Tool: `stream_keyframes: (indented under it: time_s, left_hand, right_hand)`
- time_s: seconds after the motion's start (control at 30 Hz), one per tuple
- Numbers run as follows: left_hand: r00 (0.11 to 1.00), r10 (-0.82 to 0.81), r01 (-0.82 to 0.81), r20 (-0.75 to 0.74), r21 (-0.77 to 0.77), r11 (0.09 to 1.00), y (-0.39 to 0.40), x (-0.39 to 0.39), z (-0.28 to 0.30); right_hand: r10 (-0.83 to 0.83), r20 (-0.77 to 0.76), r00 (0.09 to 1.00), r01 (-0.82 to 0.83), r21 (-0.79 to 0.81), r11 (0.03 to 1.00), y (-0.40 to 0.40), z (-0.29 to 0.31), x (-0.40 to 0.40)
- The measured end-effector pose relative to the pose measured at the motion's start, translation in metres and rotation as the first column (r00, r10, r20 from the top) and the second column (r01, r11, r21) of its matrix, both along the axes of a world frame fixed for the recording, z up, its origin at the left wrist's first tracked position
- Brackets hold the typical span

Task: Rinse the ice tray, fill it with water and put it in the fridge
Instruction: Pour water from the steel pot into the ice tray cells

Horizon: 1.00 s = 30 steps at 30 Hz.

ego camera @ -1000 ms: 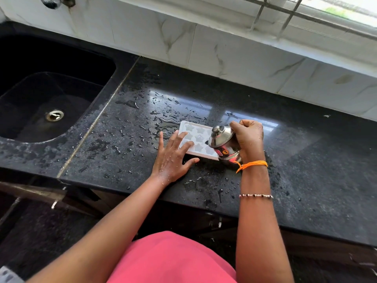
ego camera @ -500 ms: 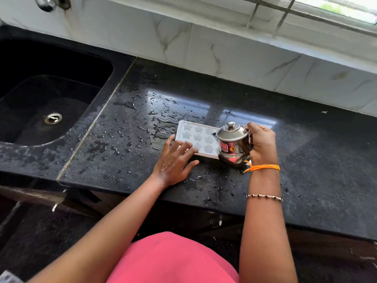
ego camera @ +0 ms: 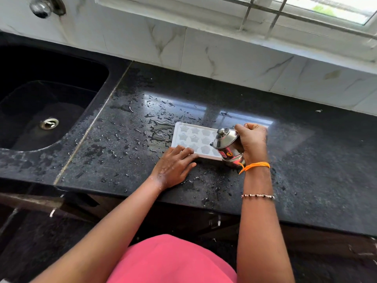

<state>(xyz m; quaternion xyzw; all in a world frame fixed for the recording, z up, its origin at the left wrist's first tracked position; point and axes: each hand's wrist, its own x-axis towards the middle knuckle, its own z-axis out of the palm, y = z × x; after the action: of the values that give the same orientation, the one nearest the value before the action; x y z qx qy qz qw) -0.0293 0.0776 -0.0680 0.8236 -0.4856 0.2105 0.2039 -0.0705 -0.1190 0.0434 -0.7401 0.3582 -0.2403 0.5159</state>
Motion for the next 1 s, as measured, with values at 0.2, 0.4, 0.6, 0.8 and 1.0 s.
stream_keyframes:
  time_s: [0.2, 0.4, 0.6, 0.8, 1.0]
  left_hand:
    - [1.000, 0.000, 0.001, -0.024, 0.026, 1.000, 0.0003, -0.0004, 0.0021]
    - [0.999, 0.000, 0.002, -0.038, 0.040, 0.999, 0.0005, 0.0000, 0.0030]
    - [0.999, 0.013, -0.012, -0.032, 0.042, 0.999, -0.0004, 0.0003, 0.0015]
    - [1.000, 0.010, -0.009, -0.027, 0.036, 0.999, -0.0005, -0.0002, 0.0013]
    - [1.000, 0.009, -0.008, -0.025, 0.032, 0.999, -0.0008, -0.0002, 0.0015]
  right_hand:
    - [-0.011, -0.071, 0.997, 0.004, -0.102, 0.995, -0.0030, 0.0016, 0.0017]
    - [-0.004, -0.085, 0.996, -0.009, -0.156, 0.988, -0.0072, 0.0010, 0.0004]
    - [-0.009, -0.095, 0.995, -0.008, -0.181, 0.983, -0.0090, 0.0019, -0.0001]
    - [-0.006, -0.082, 0.997, -0.006, -0.149, 0.989, -0.0087, 0.0021, -0.0013]
    - [-0.006, -0.075, 0.997, -0.006, -0.155, 0.988, -0.0071, 0.0029, -0.0011]
